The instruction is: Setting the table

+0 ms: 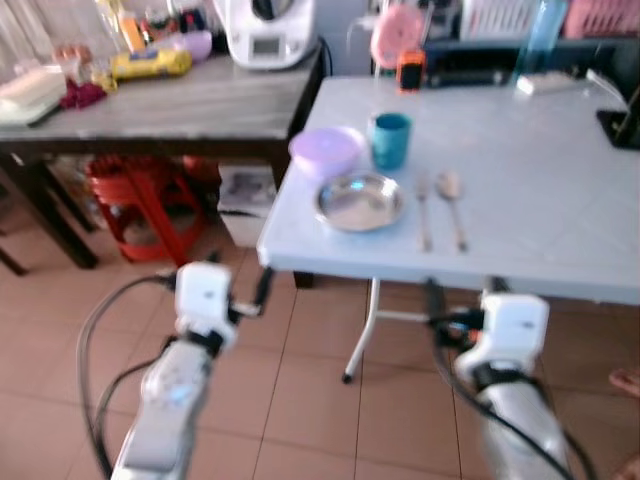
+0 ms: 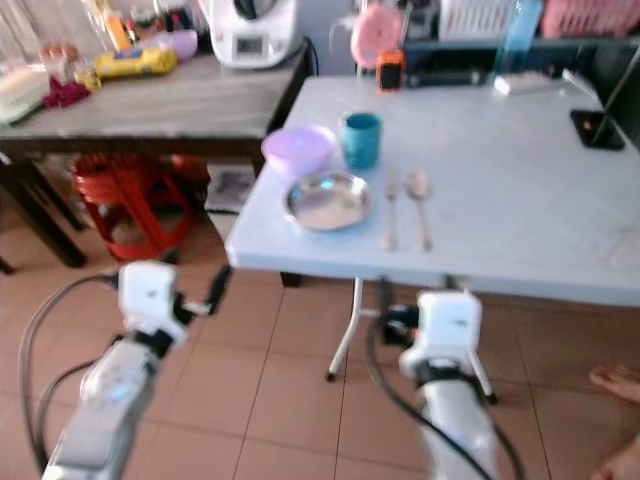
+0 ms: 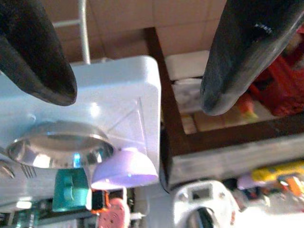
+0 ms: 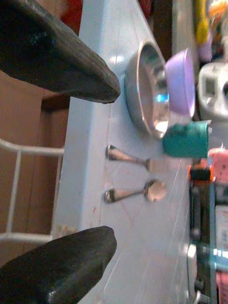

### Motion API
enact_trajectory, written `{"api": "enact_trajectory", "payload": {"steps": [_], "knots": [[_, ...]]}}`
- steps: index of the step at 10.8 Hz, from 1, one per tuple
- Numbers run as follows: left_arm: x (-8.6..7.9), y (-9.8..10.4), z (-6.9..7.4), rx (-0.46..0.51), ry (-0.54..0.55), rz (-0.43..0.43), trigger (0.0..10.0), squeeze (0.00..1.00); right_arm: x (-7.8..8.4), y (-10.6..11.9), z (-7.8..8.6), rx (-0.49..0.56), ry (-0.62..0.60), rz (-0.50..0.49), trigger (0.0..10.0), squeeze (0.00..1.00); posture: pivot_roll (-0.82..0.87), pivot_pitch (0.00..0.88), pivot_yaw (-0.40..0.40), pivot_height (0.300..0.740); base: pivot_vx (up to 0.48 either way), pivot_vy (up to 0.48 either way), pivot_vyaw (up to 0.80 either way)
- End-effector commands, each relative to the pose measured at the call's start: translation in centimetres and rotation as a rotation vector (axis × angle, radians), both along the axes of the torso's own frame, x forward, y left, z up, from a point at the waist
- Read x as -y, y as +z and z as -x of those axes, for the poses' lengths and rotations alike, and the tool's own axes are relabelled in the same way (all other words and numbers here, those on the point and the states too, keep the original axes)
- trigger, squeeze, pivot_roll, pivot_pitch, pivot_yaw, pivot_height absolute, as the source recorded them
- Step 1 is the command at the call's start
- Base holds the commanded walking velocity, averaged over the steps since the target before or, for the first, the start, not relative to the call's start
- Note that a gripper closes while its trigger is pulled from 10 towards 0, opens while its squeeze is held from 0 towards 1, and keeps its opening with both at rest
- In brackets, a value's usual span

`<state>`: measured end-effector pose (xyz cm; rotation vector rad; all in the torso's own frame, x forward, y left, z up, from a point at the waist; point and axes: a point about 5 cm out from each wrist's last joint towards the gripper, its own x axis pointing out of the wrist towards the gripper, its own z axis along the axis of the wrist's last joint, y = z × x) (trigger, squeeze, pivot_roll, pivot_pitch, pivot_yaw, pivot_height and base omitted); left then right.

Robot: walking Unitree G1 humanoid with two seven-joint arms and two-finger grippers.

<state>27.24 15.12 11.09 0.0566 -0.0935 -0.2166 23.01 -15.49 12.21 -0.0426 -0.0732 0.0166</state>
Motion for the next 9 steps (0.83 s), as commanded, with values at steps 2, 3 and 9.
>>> {"api": "enact_trajectory", "payload": {"steps": [2, 3, 9], "knots": [[-0.01, 0.18, -0.02, 0.011, -0.004, 0.003, 10.0, 0.0, 0.14, 0.05, 0.01, 0.0, 0.001, 0.008, 10.0, 0.0, -0.11, 0.06, 0.128, 0.74, 0.0, 0.0, 0.0], [0.02, 0.2, -0.03, 0.012, -0.007, 0.004, 10.0, 0.0, 0.12, 0.07, 0.02, 0.001, 0.004, 0.013, 10.0, 0.0, -0.11, 0.063, 0.128, 0.74, 0.0, 0.0, 0.0], [0.34, 0.32, -0.09, 0.021, -0.037, 0.027, 10.0, 0.0, 0.11, 0.17, -0.23, 0.011, 0.015, 0.018, 10.0, 0.0, -0.11, 0.058, 0.12, 0.74, 0.0, 0.0, 0.25]]}}
